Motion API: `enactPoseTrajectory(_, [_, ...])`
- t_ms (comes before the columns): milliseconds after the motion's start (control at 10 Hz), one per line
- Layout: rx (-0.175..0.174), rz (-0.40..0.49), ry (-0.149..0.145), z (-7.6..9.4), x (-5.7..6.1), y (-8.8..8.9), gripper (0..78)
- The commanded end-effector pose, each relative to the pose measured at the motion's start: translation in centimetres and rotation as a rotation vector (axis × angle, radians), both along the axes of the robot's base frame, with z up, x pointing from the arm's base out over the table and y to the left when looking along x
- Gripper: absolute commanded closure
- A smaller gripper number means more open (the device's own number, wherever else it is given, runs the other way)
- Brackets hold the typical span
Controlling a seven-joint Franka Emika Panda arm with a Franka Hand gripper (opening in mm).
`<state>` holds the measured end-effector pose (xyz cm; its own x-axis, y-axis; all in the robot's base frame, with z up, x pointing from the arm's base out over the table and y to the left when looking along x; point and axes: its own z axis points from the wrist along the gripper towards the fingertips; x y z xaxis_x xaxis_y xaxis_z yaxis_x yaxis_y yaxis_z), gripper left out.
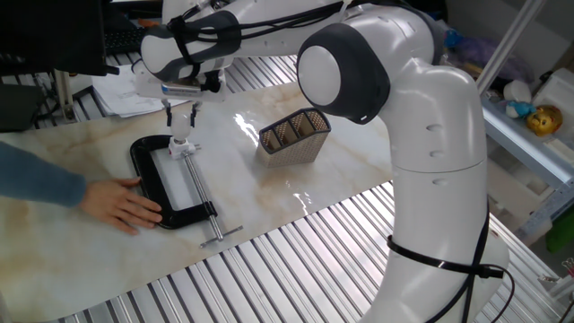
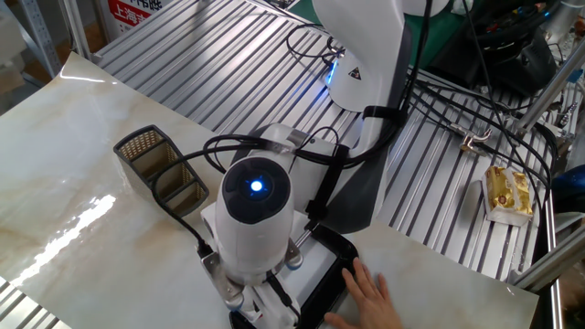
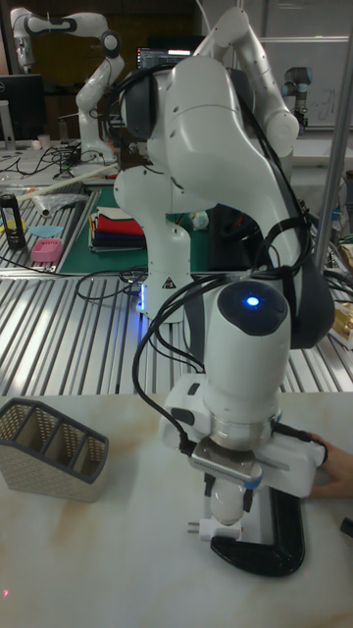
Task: Install the light bulb by rotating it
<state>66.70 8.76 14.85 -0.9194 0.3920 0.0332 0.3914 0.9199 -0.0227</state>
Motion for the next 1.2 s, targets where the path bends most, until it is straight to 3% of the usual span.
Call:
enactPoseTrajectory(100, [-0.021,-0.358,0.06,-5.11,-2.88,1.07,76.4])
enactPoseTrajectory(200, [-0.045,-0.457,0.053,-5.11,-2.88,1.07,76.4])
enactPoseTrajectory(400, [-0.065,-0.53,0.046,-5.11,-2.88,1.07,76.4])
enactPoseTrajectory(800, [-0.071,-0.695,0.016,-5.11,-2.88,1.07,76.4])
enactPoseTrajectory(900, [-0.076,-0.795,0.002,-5.11,-2.88,1.07,76.4])
enactPoseTrajectory(1200, [-0.079,-0.911,-0.003,-5.11,-2.88,1.07,76.4])
